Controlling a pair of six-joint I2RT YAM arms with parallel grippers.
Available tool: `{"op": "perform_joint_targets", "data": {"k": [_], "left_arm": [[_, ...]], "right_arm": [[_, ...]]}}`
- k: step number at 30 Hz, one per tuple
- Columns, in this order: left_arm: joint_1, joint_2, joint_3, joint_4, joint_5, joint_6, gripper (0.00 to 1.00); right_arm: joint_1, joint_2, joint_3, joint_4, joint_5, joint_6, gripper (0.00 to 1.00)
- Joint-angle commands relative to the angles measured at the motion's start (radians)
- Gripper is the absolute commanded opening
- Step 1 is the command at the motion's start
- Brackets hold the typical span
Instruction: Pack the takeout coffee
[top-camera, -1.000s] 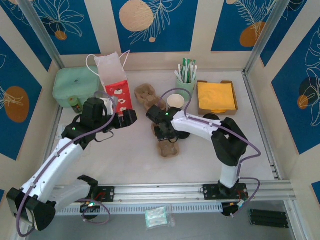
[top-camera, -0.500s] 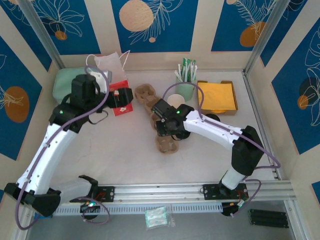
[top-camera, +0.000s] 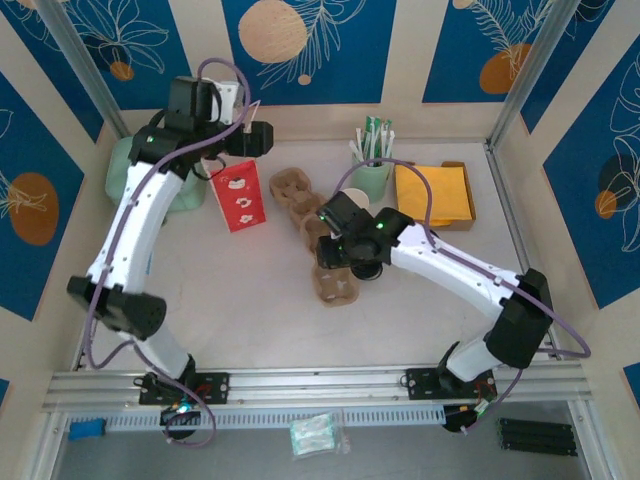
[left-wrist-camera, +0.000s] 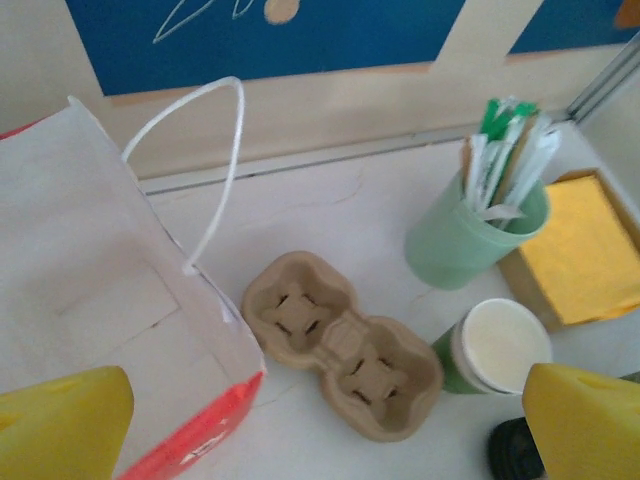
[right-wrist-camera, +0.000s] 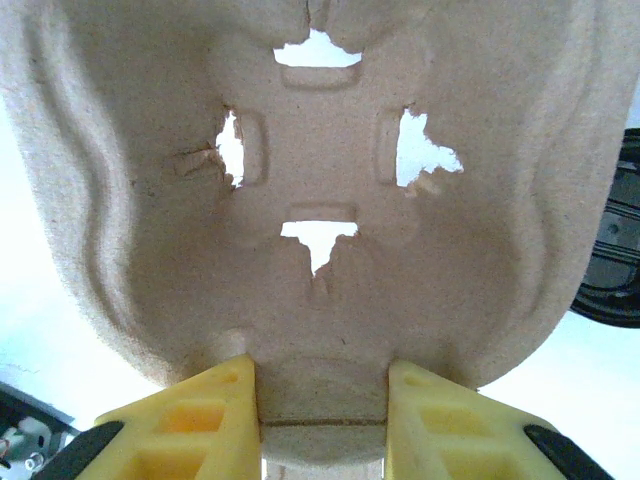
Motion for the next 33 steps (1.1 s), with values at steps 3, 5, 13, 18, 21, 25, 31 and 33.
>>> {"op": "perform_joint_targets", "data": {"k": [3,5,13,18,21,25,31,33], "left_arm": [[0.029,0.125,0.176,-0.175,-0.029,0.116,0.99],[0.032,0.165,0.213,-0.206,-0.020,0.137,0.99],[0.032,0.262,0.225,-0.256,0.027,0.180,1.00],[0.032,0.296,0.224,-0.273,0.051,0.194,0.99],[0.032,0.313,0.223,-0.291,0.066,0.201,0.99],[0.032,0.327,0.220,-0.319,0.093,0.207,0.99],[0.028,0.302,0.182,-0.347,0.133,0.213,0.99],[0.024,0.284,0.156,-0.353,0.144,0.214,0.99]], "right_arm": [[-0.011,-0.072,-0.043,-0.022,-0.023,0.008,0.29],[-0.018,-0.089,-0.058,-0.019,-0.025,0.012,0.29],[-0.035,-0.135,-0.094,-0.020,-0.031,0.027,0.29],[-0.038,-0.150,-0.105,-0.021,-0.029,0.037,0.29],[-0.040,-0.154,-0.112,-0.019,-0.029,0.043,0.29],[-0.043,-0.158,-0.122,-0.013,-0.032,0.047,0.29],[-0.045,-0.154,-0.126,-0.001,-0.040,0.048,0.29],[-0.047,-0.153,-0.125,0.003,-0.041,0.048,0.29]]}}
